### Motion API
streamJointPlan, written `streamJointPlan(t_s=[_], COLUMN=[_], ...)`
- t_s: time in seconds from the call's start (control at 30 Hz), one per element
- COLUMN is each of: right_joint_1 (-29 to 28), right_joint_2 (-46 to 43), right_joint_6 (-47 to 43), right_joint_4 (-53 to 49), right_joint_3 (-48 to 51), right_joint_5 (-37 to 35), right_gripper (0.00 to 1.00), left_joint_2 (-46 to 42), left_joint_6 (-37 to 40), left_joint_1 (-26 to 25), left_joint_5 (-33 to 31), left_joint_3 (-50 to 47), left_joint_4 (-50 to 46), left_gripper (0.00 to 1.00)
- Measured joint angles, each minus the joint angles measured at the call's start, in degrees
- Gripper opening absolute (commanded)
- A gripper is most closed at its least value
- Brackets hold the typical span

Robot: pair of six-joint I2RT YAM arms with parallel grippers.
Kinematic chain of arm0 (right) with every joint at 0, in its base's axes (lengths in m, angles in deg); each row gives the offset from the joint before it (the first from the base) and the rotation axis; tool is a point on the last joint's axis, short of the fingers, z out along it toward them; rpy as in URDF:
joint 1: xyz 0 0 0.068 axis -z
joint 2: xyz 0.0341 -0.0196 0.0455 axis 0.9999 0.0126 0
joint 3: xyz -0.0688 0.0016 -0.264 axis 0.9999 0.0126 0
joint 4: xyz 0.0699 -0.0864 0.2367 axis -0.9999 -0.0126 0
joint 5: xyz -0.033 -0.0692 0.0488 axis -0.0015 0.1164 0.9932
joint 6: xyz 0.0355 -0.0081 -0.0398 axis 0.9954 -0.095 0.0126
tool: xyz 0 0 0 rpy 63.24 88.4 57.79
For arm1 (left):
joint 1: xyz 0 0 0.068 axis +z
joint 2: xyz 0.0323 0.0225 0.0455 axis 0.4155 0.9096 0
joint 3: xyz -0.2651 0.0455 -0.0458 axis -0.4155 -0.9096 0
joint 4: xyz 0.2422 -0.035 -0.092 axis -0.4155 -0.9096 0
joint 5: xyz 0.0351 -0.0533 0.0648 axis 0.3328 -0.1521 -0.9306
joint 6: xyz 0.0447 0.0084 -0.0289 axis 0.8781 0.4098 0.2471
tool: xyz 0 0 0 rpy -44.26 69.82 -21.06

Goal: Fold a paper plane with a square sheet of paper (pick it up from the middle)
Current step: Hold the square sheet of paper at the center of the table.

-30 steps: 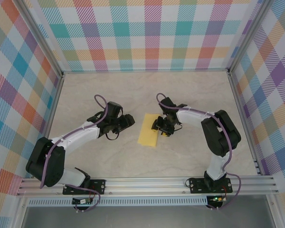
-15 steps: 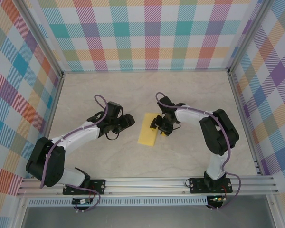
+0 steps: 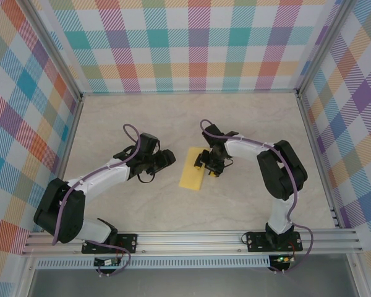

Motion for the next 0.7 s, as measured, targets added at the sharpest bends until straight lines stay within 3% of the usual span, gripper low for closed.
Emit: streamJointPlan(t_s=[0.7], right_joint_1=[-0.1], right_joint_2=[2.0], right_joint_6=[-1.3], right_joint_4=[-3.2], right_joint_3=[-2.8], right_joint_5=[0.0], right_gripper=[0.62], left_joint_2=[1.5], left_joint_6=[0.0], left_joint_1=[0.0], left_joint_5=[1.1], left_joint_3=[0.0], left_joint_4=[0.0], left_gripper=[0.6])
